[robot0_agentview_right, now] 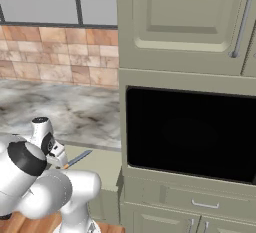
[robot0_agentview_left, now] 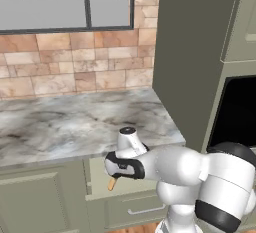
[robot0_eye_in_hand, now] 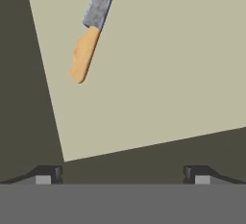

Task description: Pick up the knife from the drawer and place it on the cutting board. Then place the meat from the plate to the cutting board.

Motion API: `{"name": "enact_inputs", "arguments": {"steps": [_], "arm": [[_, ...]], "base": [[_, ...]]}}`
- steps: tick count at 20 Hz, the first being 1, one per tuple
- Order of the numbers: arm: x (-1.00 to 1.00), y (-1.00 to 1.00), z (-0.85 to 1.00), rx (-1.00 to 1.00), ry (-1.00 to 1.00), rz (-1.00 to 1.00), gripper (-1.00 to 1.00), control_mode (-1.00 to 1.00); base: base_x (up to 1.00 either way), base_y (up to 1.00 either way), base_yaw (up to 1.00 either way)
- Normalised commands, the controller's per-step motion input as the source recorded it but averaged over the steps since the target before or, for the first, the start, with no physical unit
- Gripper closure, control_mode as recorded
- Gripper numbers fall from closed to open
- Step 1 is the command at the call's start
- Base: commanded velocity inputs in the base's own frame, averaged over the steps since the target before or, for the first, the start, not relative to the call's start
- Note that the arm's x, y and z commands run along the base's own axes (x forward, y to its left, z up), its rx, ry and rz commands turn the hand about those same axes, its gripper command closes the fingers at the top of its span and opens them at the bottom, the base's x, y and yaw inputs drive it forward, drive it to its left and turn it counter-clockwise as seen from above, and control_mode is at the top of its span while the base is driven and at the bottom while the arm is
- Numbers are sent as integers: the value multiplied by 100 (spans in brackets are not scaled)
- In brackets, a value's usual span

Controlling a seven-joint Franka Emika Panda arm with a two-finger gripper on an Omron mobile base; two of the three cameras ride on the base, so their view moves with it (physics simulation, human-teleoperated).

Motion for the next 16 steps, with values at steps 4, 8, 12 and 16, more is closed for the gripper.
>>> {"name": "enact_inputs", "arguments": {"steps": [4, 8, 12, 16], "arm": [[1, 0, -2, 3, 0, 1, -100, -100], [0, 0, -2, 2, 0, 3, -100, -100], [0, 0, -4, 0, 0, 2, -100, -100], [0, 0, -5, 0, 0, 0, -100, -100]], "base": [[0, 0, 0], [0, 0, 0], [0, 0, 0], [0, 0, 0]]}}
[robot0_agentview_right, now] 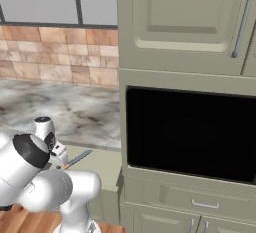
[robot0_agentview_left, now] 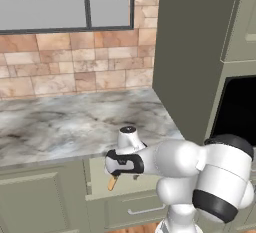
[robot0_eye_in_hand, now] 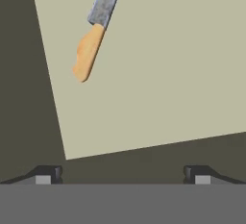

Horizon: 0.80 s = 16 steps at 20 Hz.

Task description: Pick up the knife from the drawer and place it on the cutting board. Then place the meat from the plate to the cutting board.

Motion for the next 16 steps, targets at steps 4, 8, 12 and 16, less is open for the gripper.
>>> {"name": "enact_inputs", "arguments": {"steps": [4, 8, 12, 16], "arm": [[-1, 3, -11, 0, 0, 0, -100, 100], [0, 0, 0, 0, 0, 0, -100, 100], [0, 0, 0, 0, 0, 0, -100, 100], [0, 0, 0, 0, 0, 0, -100, 100]], "base": [[-1, 3, 0], [-12, 1, 4], [-4, 0, 6], [-3, 0, 6]]}}
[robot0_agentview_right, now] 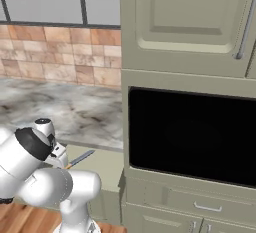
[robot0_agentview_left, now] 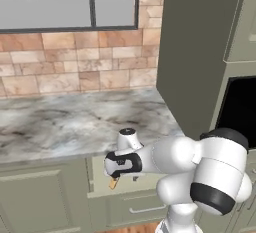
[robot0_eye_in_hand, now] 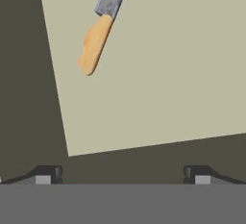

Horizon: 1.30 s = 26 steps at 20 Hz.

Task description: Pick up the knife from the drawer and place it on the cutting board. Then place the meat from the plate to the cutting board.

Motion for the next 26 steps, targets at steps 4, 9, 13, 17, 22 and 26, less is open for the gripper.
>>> {"name": "enact_inputs", "arguments": {"steps": [4, 9, 13, 17, 22, 26], "arm": [[0, 0, 0, 0, 0, 0, -100, 100], [0, 0, 0, 0, 0, 0, -100, 100], [0, 0, 0, 0, 0, 0, -100, 100], [0, 0, 0, 0, 0, 0, -100, 100], [0, 0, 0, 0, 0, 0, -100, 100], [0, 0, 0, 0, 0, 0, -100, 100]], "base": [[-41, -1, 1], [-48, -3, 0], [-29, 0, 0], [-19, 0, 1], [-1, 0, 1], [0, 0, 3]]}}
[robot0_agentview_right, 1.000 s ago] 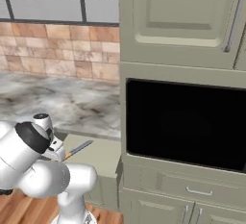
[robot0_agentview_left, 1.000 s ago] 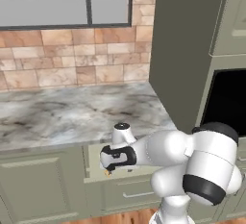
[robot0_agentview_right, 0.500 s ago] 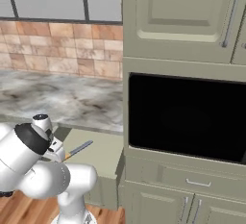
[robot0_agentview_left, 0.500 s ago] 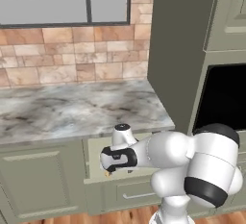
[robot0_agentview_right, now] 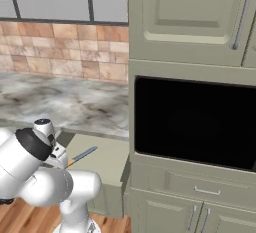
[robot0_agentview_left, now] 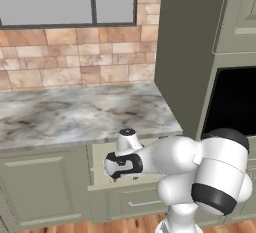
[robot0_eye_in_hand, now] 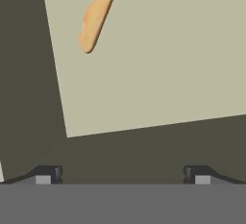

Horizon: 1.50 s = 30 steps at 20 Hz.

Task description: Pick up the knife from the drawer and place it on the cutting board. Then place the meat from the plate to the cutting board.

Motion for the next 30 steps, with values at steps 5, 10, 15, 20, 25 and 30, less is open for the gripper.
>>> {"name": "enact_inputs", "arguments": {"steps": [5, 10, 15, 20, 25, 30], "arm": [[19, -9, -3, 2, -2, 6, -100, -100], [30, -28, -1, 6, -3, 5, -100, -100], [31, -3, -16, 1, 0, 2, -100, -100], [38, 16, -27, 0, 0, 0, -100, -100], [29, 9, -20, 0, 0, 0, -100, -100], [17, 9, -7, 0, 0, 0, -100, -100]], "base": [[0, 0, 0], [0, 0, 0], [0, 0, 0], [0, 0, 0], [0, 0, 0], [0, 0, 0]]}}
